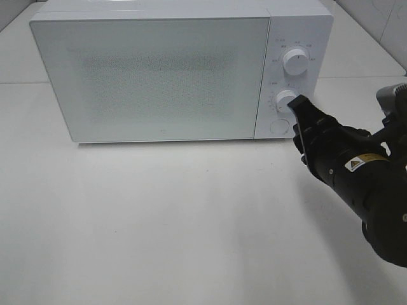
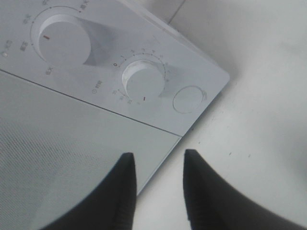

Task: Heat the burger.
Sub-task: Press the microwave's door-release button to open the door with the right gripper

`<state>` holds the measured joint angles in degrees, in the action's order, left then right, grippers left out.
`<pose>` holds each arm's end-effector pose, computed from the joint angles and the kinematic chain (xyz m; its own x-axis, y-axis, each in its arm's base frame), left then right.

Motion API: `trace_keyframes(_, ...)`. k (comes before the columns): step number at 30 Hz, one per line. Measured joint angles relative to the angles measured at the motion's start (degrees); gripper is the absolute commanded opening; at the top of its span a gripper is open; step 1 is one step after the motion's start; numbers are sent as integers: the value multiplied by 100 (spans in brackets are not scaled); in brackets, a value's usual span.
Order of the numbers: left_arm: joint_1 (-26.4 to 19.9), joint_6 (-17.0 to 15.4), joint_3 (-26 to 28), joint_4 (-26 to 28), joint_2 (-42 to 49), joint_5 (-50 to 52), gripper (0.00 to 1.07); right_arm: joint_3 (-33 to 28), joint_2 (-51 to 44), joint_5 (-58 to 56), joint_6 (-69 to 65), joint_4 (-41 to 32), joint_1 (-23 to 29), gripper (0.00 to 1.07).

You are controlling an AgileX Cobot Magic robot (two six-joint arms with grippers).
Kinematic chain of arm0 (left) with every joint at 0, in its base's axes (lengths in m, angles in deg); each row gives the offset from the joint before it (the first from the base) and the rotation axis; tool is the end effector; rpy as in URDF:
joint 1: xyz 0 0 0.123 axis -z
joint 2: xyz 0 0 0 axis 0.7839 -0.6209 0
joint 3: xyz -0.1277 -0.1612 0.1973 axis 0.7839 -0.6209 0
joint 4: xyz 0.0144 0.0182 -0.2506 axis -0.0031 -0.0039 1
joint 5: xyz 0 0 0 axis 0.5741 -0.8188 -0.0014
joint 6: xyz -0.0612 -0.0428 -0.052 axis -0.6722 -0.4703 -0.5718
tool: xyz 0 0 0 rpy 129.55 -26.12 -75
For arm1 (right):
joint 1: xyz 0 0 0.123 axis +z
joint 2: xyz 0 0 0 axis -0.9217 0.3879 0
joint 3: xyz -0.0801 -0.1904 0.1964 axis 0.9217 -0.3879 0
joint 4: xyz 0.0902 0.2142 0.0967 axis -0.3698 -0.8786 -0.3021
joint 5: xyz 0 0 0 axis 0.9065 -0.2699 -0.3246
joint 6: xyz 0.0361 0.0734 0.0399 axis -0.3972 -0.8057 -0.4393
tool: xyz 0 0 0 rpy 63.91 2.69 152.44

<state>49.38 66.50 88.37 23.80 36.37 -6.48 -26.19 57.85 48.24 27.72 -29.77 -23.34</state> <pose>-0.0087 -0.0104 0.2812 -0.4404 0.0805 -0.8942 0.1038 0.9939 0.0383 0.2148 0.1253 0.1559 -0.1811 0.8291 -0.5290 0.2133 0.5582 0.8018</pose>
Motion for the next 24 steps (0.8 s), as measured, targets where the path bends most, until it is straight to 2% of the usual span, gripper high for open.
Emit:
trace_keyframes(1,0,0,0,0,0,0,98,0,0,0,0,0,0,22)
trace_keyframes(2,0,0,0,0,0,0,98,0,0,-63,-756,103,0,15)
trace_keyframes(4,0,0,0,0,0,0,98,0,0,-74,-1129,155,0,13)
trace_keyframes(5,0,0,0,0,0,0,98,0,0,-80,-1742,229,0,8)
trace_keyframes(10,0,0,0,0,0,0,98,6,0,-241,-2498,286,0,0)
trace_keyframes(16,0,0,0,0,0,0,98,6,0,-401,-2733,344,0,0)
trace_keyframes(24,0,0,0,0,0,0,98,6,0,-802,-3100,1123,-453,0)
